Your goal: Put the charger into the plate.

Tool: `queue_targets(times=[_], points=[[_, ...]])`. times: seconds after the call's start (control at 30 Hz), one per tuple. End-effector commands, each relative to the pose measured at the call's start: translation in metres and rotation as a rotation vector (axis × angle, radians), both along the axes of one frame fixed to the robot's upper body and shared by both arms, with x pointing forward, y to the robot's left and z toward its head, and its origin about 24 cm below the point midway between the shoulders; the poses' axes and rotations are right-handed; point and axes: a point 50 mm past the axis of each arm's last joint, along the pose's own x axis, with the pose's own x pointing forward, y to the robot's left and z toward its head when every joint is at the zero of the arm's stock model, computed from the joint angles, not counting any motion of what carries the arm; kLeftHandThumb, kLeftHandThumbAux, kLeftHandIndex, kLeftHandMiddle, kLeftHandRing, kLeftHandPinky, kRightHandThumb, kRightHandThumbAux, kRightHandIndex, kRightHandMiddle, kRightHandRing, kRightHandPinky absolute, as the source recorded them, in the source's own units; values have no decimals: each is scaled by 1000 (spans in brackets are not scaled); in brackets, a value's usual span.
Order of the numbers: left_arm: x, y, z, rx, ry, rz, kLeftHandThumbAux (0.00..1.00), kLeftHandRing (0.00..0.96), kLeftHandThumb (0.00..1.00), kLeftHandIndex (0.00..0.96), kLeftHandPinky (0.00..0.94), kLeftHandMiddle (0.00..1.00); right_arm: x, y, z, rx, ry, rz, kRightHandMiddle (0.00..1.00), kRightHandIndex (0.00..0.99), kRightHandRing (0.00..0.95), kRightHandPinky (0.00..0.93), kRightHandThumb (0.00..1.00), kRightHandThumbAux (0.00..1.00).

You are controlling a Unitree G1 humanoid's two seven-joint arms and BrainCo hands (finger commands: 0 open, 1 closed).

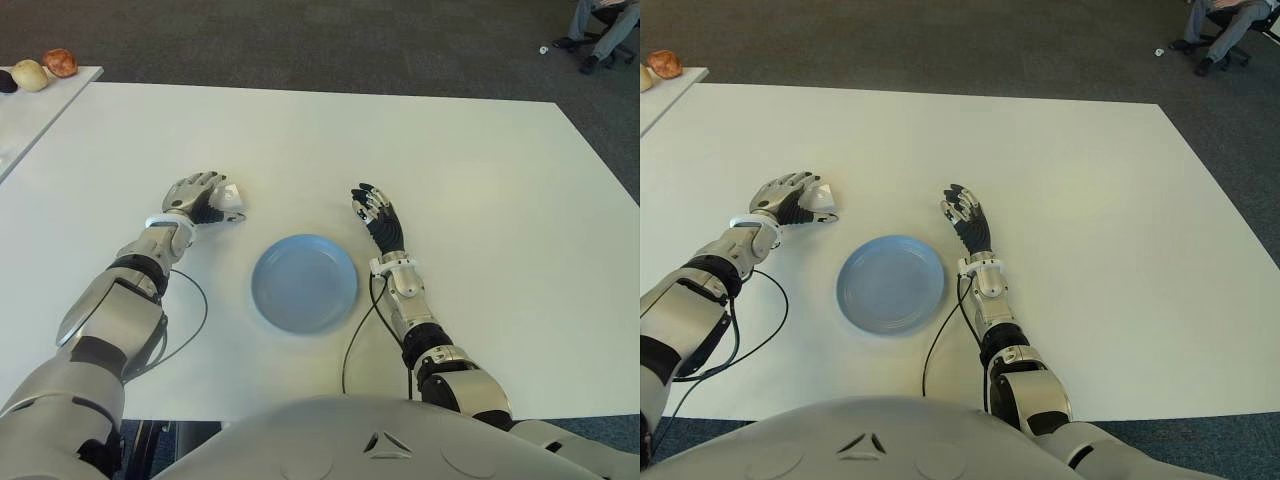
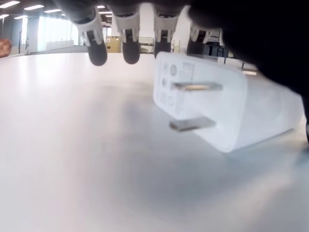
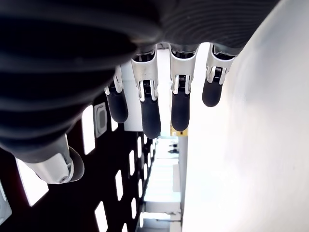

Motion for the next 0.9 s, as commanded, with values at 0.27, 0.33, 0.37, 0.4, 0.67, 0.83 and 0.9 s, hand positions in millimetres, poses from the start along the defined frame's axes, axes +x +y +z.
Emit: queue_targets(times=[0.27, 0.33, 0.37, 0.4, 0.67, 0.83, 0.9], points=[[-3, -11, -10, -4, 65, -36, 402, 42, 104, 0, 106, 34, -37, -7, -41, -1, 216, -32, 264, 183, 219, 146, 0, 565], [-3, -11, -11, -3, 68, -37, 406, 48, 111, 0, 113, 40, -37, -7, -41, -3, 214, -32, 265, 184, 220, 138, 0, 564], [-4, -11, -11, -3, 71, -37, 407, 49, 113, 0, 114, 41, -37, -7, -41, -1, 213, -32, 265, 184, 220, 136, 0, 564], [-4, -11, -11, -3, 72, -37, 410, 52, 115, 0, 116, 43, -37, -7, -41, 0, 212, -32, 266, 185, 222, 134, 0, 563], [-4, -12, -13, -7, 93, -31, 416, 67, 121, 0, 142, 49, -38, -6, -41, 9, 212, -23, 263, 180, 214, 120, 0, 551], [-5, -12, -14, -6, 99, -27, 415, 91, 125, 5, 166, 67, -38, -7, -40, 7, 212, -26, 259, 171, 203, 109, 0, 525], [-5, -12, -14, -7, 101, -27, 415, 95, 126, 6, 169, 71, -38, -7, -40, 6, 211, -28, 259, 170, 201, 106, 0, 519]])
